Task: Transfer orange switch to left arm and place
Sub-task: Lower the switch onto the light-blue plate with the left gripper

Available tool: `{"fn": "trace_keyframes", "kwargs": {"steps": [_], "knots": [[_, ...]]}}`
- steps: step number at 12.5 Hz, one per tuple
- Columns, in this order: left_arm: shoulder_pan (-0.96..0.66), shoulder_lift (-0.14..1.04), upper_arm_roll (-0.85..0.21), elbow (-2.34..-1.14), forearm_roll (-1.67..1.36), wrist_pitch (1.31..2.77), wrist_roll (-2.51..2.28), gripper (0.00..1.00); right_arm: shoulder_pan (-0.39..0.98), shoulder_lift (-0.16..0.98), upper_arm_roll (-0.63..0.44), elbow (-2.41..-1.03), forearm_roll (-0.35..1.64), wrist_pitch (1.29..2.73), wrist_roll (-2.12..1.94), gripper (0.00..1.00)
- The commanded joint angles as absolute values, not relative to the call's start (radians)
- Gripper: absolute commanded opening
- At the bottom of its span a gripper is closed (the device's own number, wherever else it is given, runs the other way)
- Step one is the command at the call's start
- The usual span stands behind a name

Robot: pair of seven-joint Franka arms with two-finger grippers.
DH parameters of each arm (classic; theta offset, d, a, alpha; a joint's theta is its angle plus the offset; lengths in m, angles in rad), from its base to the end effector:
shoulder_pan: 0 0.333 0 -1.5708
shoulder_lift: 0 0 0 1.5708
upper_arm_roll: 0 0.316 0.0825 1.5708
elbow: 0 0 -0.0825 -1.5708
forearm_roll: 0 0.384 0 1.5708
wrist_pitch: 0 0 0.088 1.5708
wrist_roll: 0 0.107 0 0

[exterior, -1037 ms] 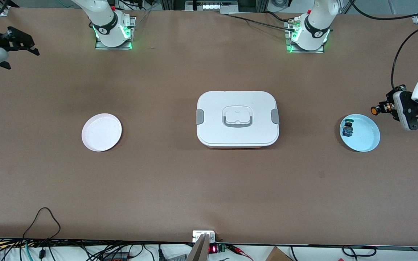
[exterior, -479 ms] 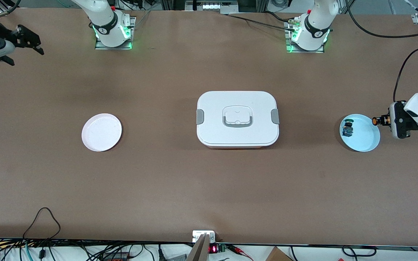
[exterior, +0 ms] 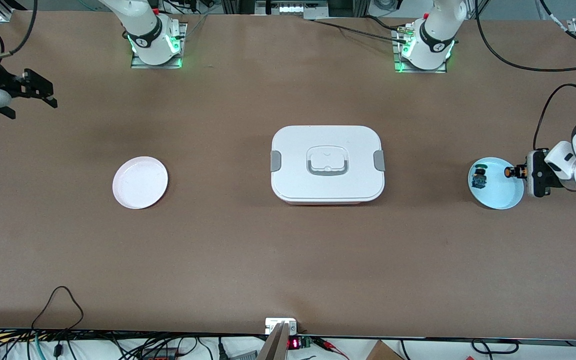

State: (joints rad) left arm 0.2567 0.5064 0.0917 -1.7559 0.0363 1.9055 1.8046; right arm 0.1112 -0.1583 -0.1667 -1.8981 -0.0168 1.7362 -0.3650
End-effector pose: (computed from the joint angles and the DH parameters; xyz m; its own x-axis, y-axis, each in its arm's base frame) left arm 0.5823 0.2103 0.2583 0.0948 -0.9954 0.0102 -0.9309 -0.0850 0.3553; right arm 0.5110 -0.0350 0.5663 0.9510 0.3093 -0.0019 0.3093 -0.9509 -0.0110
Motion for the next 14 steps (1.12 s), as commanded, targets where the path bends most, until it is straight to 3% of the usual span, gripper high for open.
{"fn": "trace_keyframes", "kwargs": {"steps": [1, 14], "knots": [[0.275, 0.529, 0.075, -1.744, 0.057, 1.937, 1.883, 0.00, 0.133, -0.143, -0.156, -1.853, -0.005, 1.730, -0.351, 1.00], [0.354, 0.615, 0.021, -1.744, 0.048, 2.025, 1.997, 0.00, 0.132, -0.143, -0.158, -1.850, -0.005, 1.729, -0.353, 1.00]]}}
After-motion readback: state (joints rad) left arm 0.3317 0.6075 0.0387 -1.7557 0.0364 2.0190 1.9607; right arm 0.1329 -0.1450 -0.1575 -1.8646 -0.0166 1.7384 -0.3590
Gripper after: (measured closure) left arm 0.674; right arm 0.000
